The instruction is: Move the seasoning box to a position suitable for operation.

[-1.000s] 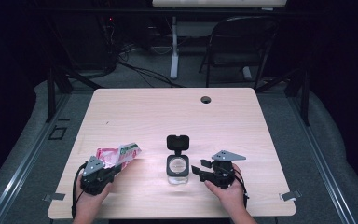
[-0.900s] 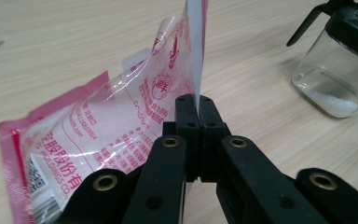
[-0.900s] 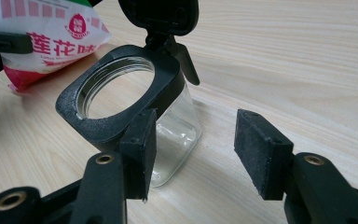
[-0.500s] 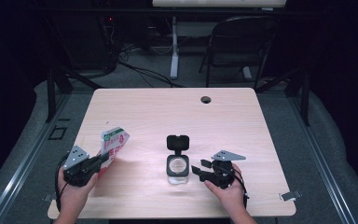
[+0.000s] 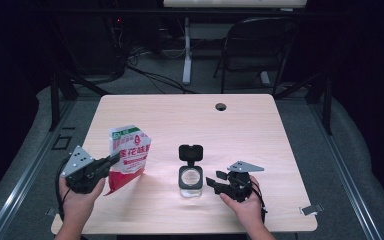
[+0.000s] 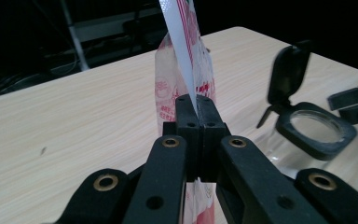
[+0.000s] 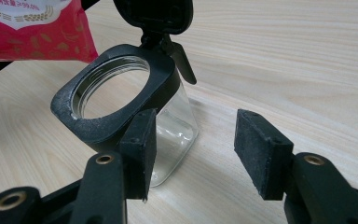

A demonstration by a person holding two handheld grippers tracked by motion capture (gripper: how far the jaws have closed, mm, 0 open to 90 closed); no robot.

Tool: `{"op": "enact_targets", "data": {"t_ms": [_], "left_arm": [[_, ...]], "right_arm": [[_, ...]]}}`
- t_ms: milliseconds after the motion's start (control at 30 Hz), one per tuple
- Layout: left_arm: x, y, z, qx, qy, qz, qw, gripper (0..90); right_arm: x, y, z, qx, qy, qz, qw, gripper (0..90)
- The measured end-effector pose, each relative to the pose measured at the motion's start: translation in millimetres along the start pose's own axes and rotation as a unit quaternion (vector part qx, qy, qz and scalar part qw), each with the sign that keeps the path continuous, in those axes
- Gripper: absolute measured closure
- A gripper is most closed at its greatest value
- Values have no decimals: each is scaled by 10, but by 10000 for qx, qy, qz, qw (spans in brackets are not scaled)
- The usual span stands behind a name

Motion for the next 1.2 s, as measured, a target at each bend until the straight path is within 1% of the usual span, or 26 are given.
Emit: {"op": "enact_targets", "data": {"t_ms": [67, 133, 200, 267, 333, 400, 433, 467, 500, 533, 600, 667, 700, 767, 833, 867, 900, 933, 967, 1000, 1033, 1067, 1100, 1133, 1167, 1200], "left_arm": [[52, -54, -102, 117, 107, -14, 9999, 900], [87, -91, -159, 183, 202, -13, 9996, 900], [131, -128, -213, 188, 312, -46, 9993, 900], [179, -158, -268, 176, 411, -70, 9990, 900], [211, -168, -313, 182, 512, -72, 9985, 900], [247, -154, -380, 136, 704, -43, 9974, 900], [263, -144, -407, 104, 765, -57, 9970, 900], [286, -120, -447, 135, 826, -13, 9965, 900], [298, -99, -466, 173, 843, 36, 9963, 900], [318, -69, -491, 184, 892, 83, 9958, 900], [323, -24, -524, 135, 1005, 62, 9948, 900], [305, -11, -517, 103, 1024, 54, 9947, 900], [294, 1, -511, 69, 1071, 55, 9942, 900], [278, 29, -504, -25, 1210, 70, 9926, 900], [266, 70, -494, -165, 1330, 81, 9909, 900], [262, 91, -486, -219, 1346, 97, 9906, 900], [253, 127, -473, -283, 1405, 158, 9895, 900], [253, 165, -466, -376, 1477, 158, 9882, 900], [249, 223, -459, -435, 1543, 224, 9868, 900], [251, 258, -457, -449, 1566, 257, 9863, 900], [255, 303, -456, -446, 1633, 298, 9851, 900], [262, 345, -464, -492, 1693, 340, 9837, 900], [278, 404, -487, -573, 1764, 410, 9818, 900], [294, 436, -512, -614, 1798, 436, 9808, 900], [315, 484, -558, -630, 1832, 506, 9798, 900], [325, 506, -591, -627, 1858, 558, 9790, 900]], "right_arm": [[-3, -3, 2, -5, -8, -6, 10000, 490], [-7, -5, -3, -13, 11, -8, 10000, 490], [-14, -7, -15, -18, 48, -5, 10000, 495], [-16, -16, -19, 32, 41, -65, 10000, 498], [-20, -22, -26, 33, 32, -80, 10000, 497], [-32, -25, -43, 34, 43, -52, 10000, 498], [-38, -26, -56, 19, 68, -31, 10000, 498], [-42, -27, -63, 39, 62, -18, 10000, 498], [-44, -36, -72, 74, 57, -63, 9999, 499], [-54, -40, -81, 67, 66, -37, 9999, 500], [-80, -71, -101, 76, 52, -65, 9999, 506], [-105, -105, -113, 71, 22, -89, 9999, 509], [-123, -124, -119, 51, 13, -104, 9999, 513], [-160, -165, -113, 82, -14, -153, 9998, 514], [-187, -198, -94, 17, -49, -155, 9999, 514], [-207, -226, -70, -13, -53, -170, 9998, 513], [-226, -245, -51, -37, -63, -165, 9998, 518], [-252, -278, -9, -20, -111, -223, 9997, 528], [-286, -315, 32, -54, -151, -262, 9995, 531], [-321, -369, 103, -88, -255, -368, 9990, 529], [-340, -400, 147, -130, -318, -418, 9985, 526], [-362, -434, 204, -207, -390, -434, 9981, 525], [-372, -462, 261, -294, -480, -441, 9974, 525], [-371, -484, 326, -358, -567, -403, 9969, 525], [-369, -492, 359, -413, -605, -347, 9967, 525], [-354, -501, 419, -453, -698, -302, 9961, 526]]}}
Point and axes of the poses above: each handheld gripper's, and its own axes: x roughly forward along the jaws, y roughly out of its underside, z roughly to its left, the point moved 7 cm from there along x, roughly forward along the jaws, and after that the axes turned 6 degrees about x, right-handed, at the moved point
